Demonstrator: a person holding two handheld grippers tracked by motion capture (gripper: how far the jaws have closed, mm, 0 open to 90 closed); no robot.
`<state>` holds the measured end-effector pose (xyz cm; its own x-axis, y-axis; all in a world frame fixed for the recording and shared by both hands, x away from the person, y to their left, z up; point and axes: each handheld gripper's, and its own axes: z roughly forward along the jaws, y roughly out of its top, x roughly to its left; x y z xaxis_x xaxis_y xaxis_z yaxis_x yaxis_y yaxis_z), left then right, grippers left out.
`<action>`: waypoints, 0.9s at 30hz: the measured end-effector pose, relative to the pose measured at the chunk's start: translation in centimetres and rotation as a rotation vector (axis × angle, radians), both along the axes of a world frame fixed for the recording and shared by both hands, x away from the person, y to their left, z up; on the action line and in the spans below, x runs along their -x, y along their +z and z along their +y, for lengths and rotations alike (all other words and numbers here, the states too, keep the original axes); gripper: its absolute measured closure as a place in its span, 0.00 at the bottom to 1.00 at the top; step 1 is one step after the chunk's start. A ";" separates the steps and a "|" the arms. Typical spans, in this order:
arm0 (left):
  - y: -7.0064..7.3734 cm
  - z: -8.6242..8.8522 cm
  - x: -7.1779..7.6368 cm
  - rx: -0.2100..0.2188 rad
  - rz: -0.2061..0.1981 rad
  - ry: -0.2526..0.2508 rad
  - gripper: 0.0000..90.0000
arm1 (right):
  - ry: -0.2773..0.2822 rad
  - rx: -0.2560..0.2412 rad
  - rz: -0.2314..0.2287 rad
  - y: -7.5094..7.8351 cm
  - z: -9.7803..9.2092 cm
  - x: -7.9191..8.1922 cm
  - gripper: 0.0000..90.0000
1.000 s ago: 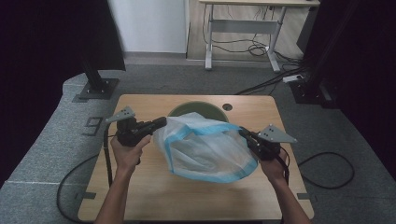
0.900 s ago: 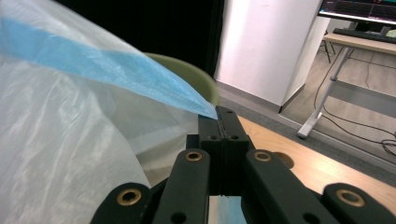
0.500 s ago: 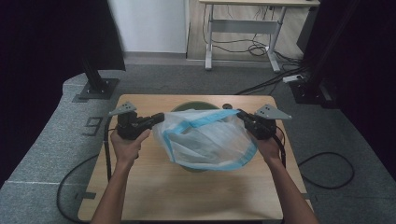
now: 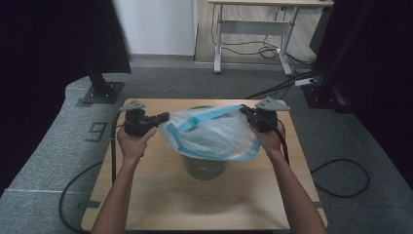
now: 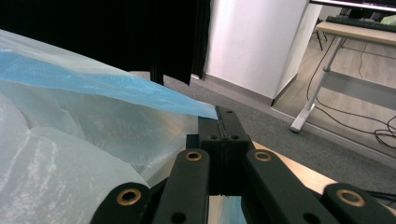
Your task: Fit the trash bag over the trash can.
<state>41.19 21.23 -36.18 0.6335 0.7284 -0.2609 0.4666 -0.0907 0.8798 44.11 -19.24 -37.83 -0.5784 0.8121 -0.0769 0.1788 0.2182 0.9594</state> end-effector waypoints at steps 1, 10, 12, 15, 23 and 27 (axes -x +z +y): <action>-0.1 0.1 -0.4 0.004 0.007 0.006 1.00 | -0.002 0.005 0.003 0.0 0.2 -0.3 0.98; -2.1 0.7 -2.9 -0.037 0.078 0.052 1.00 | 0.004 0.029 0.069 -1.2 1.5 -3.2 0.98; -2.6 0.8 -3.1 -0.043 0.093 0.054 1.00 | 0.009 0.018 0.093 -1.6 1.6 -3.8 0.98; -3.3 0.8 -3.3 -0.057 0.114 0.059 1.00 | 0.012 0.017 0.127 -2.4 1.7 -4.4 0.98; -4.8 0.4 -3.3 -0.084 0.156 0.068 1.00 | 0.019 0.043 0.182 -4.4 2.6 -4.9 0.99; -5.2 0.0 -3.2 -0.085 0.171 0.052 1.00 | 0.041 0.001 0.251 -4.9 2.4 -5.1 0.99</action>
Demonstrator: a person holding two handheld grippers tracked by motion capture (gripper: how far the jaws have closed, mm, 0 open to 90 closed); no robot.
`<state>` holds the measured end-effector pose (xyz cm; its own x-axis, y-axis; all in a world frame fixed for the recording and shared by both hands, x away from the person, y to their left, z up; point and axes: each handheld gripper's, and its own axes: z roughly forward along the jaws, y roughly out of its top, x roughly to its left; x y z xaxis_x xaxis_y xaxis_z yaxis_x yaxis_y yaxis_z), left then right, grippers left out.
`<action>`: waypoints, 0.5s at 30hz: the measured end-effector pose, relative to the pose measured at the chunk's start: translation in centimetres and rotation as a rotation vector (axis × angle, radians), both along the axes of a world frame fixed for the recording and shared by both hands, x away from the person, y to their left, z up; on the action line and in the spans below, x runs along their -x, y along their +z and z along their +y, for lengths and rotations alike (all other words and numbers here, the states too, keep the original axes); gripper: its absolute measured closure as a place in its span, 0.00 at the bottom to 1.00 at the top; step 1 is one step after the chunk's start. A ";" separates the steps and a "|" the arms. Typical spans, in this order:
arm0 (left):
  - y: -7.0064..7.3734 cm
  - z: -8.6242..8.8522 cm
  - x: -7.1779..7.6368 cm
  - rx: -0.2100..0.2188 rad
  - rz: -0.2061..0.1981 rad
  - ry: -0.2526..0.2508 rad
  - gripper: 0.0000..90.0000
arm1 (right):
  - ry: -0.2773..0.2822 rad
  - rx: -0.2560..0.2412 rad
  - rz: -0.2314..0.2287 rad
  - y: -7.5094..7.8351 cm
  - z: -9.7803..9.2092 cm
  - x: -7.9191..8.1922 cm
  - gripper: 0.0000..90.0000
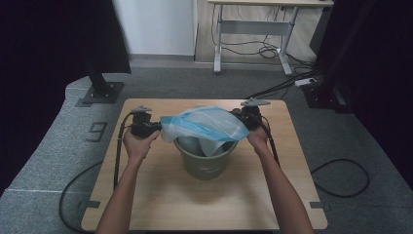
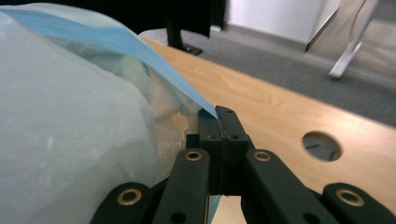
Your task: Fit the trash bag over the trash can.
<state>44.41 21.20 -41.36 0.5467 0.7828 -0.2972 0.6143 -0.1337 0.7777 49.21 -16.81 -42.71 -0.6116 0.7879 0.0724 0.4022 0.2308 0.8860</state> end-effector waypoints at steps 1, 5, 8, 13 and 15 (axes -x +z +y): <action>-0.1 -0.1 0.0 -0.004 -0.002 0.001 1.00 | 0.006 -0.006 0.017 -0.1 -0.1 -0.1 0.99; -0.3 -0.6 0.1 -0.014 0.001 -0.006 1.00 | 0.014 -0.023 0.053 -0.3 -0.2 -0.1 0.99; -0.4 -0.9 -0.1 -0.014 0.011 -0.006 1.00 | 0.024 -0.039 0.085 -0.5 -0.3 -0.2 0.99; -0.5 -1.0 -0.4 -0.006 0.039 -0.008 1.00 | 0.038 -0.035 0.109 -0.7 -0.2 -0.4 0.99; -0.6 -1.0 -0.4 -0.009 0.051 -0.009 1.00 | 0.053 -0.043 0.127 -0.8 -0.3 -0.5 0.99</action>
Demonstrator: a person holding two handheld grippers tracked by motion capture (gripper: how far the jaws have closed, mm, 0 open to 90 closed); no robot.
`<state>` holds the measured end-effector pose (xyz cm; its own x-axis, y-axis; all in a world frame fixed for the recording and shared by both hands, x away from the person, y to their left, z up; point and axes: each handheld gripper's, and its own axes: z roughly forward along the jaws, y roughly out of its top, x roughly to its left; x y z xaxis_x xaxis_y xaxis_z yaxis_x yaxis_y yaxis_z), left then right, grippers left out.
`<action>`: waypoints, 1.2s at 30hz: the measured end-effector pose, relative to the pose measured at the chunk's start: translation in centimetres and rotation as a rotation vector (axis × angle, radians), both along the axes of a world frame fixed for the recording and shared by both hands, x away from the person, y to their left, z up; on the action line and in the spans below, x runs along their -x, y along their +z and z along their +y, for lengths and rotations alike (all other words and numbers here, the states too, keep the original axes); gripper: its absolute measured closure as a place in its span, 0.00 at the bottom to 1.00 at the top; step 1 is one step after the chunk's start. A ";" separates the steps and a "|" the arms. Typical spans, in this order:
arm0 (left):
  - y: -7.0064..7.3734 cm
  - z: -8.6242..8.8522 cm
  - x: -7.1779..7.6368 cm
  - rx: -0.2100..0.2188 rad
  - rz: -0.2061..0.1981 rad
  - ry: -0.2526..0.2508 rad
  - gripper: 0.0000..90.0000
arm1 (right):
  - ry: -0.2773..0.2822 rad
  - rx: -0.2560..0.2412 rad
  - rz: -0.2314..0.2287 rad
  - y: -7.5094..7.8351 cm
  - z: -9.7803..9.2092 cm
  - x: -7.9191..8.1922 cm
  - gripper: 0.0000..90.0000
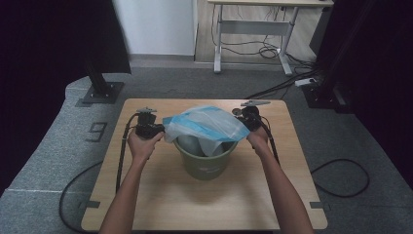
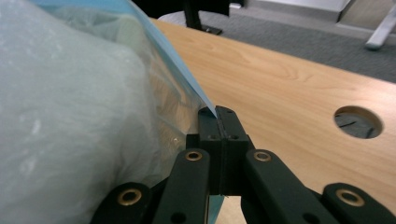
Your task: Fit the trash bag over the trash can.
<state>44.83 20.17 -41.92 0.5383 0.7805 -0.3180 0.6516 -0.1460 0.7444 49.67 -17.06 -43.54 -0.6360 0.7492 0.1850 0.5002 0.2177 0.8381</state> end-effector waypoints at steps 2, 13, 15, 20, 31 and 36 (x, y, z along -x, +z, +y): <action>0.0 -0.1 -0.1 -0.016 0.005 0.008 1.00 | 0.007 -0.001 0.011 0.0 0.0 0.0 0.98; -0.5 -0.3 -0.2 -0.052 0.042 0.003 1.00 | -0.007 0.060 0.071 -0.8 0.1 -0.2 0.98; -0.6 0.0 0.0 -0.027 0.031 -0.006 1.00 | -0.025 0.039 0.073 -1.0 -0.4 -0.3 0.98; -0.3 -0.2 0.2 -0.022 -0.001 -0.012 1.00 | -0.100 -0.036 0.031 -1.0 -1.8 -0.1 0.80; 0.0 -0.7 0.3 -0.004 -0.026 -0.016 1.00 | -0.208 -0.198 -0.095 1.8 -3.9 1.0 0.58; 0.2 -0.4 0.4 0.017 -0.028 -0.015 1.00 | -0.096 -0.112 -0.029 1.1 -3.5 0.5 0.58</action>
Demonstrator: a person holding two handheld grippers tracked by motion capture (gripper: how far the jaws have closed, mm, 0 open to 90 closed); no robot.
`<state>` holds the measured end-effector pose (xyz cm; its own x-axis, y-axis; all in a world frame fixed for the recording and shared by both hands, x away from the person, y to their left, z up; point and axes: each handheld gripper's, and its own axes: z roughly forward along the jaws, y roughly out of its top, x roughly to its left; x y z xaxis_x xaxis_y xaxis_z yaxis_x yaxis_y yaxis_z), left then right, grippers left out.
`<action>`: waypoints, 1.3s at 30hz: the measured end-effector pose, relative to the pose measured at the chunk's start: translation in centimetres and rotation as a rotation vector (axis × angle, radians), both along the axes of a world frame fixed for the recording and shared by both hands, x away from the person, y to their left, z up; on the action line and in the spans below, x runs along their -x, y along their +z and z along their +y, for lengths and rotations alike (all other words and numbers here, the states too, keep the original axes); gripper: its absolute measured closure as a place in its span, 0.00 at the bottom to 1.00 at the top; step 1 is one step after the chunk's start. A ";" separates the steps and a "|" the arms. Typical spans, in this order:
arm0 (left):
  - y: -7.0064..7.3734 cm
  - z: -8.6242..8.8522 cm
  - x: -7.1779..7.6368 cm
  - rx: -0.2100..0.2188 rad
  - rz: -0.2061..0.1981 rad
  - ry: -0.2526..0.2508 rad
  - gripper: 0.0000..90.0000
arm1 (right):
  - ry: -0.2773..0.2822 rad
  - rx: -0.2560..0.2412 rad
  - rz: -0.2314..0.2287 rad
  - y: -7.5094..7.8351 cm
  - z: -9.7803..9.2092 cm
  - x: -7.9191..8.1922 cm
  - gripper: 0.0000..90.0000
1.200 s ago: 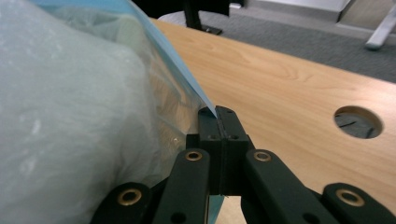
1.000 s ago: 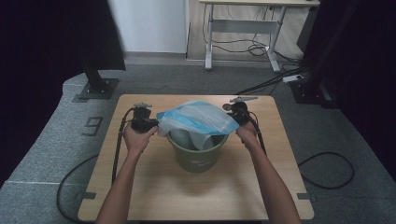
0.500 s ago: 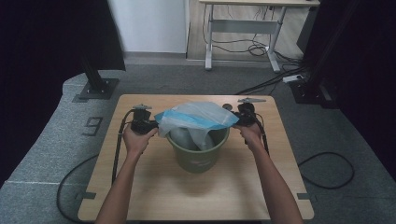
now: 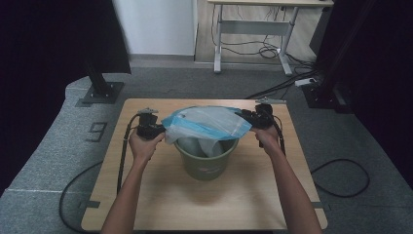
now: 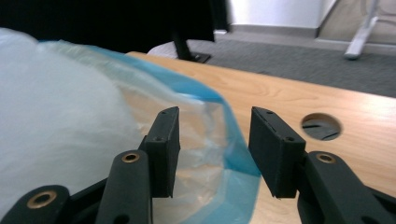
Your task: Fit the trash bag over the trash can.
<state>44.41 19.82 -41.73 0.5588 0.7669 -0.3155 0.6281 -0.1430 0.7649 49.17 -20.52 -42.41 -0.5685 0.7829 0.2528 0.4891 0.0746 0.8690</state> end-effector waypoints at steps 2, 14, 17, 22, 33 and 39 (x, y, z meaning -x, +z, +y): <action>0.1 0.1 0.0 0.005 -0.003 -0.002 1.00 | 0.015 -0.011 -0.003 0.1 0.2 0.1 0.56; 0.6 0.6 0.3 0.008 -0.015 0.007 1.00 | 0.019 -0.067 -0.110 3.0 -0.4 1.6 0.50; 0.6 0.7 0.3 0.007 -0.016 0.009 1.00 | 0.014 -0.064 -0.115 3.6 -1.0 2.3 0.49; 0.6 0.6 0.4 0.007 -0.018 0.010 1.00 | 0.029 -0.057 -0.116 4.8 -1.4 4.0 0.48; 0.6 0.8 0.7 0.007 -0.018 0.016 1.00 | 0.146 -0.030 -0.112 5.8 -0.2 9.6 0.45; 0.6 0.8 0.8 0.003 -0.018 0.016 1.00 | 0.178 0.033 -0.091 4.7 0.2 10.9 0.73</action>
